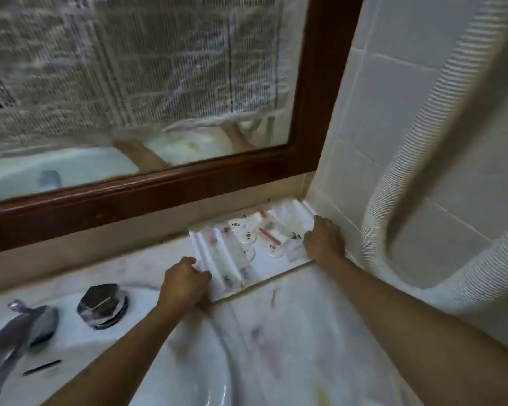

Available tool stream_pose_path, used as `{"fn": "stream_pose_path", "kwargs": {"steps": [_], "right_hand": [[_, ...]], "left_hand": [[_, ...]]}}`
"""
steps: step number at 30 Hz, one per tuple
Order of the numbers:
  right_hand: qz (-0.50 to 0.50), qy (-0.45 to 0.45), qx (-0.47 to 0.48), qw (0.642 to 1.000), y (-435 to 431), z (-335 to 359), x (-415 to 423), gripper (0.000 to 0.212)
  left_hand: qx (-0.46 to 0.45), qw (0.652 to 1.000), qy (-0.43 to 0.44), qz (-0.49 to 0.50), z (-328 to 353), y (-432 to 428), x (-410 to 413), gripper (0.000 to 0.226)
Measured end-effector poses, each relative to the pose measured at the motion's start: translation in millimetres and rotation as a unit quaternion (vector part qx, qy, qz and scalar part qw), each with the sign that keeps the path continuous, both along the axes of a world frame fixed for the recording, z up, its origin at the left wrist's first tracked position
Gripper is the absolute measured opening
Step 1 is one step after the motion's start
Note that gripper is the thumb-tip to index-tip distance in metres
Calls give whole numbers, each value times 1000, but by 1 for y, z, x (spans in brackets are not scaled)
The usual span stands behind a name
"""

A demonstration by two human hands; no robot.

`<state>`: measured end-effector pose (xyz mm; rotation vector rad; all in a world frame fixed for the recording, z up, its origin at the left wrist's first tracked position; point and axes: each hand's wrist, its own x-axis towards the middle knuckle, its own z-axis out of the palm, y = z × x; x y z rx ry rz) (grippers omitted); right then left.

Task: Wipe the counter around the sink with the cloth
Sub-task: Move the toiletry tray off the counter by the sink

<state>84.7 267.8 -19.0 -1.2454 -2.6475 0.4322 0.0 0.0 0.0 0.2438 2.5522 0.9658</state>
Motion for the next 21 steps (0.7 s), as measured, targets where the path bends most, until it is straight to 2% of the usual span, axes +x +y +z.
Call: {"fn": "stream_pose_path", "kwargs": {"steps": [4, 10, 12, 16, 21], "right_hand": [[-40, -10, 29, 999, 5, -2, -9, 35], [-123, 40, -94, 987, 7, -4, -13, 35], [-138, 59, -114, 982, 4, -1, -10, 38], [-144, 92, -156, 973, -12, 17, 0, 42], [-137, 128, -151, 971, -50, 49, 19, 43]], "left_hand": [[-28, 999, 2, -19, -7, 6, -6, 37], [16, 999, -19, 34, -6, 3, -7, 16], [44, 997, -35, 61, -1, -2, -6, 17], [87, 991, -48, 93, 11, -19, 3, 39], [154, 977, -55, 138, 45, -64, 33, 32]]}}
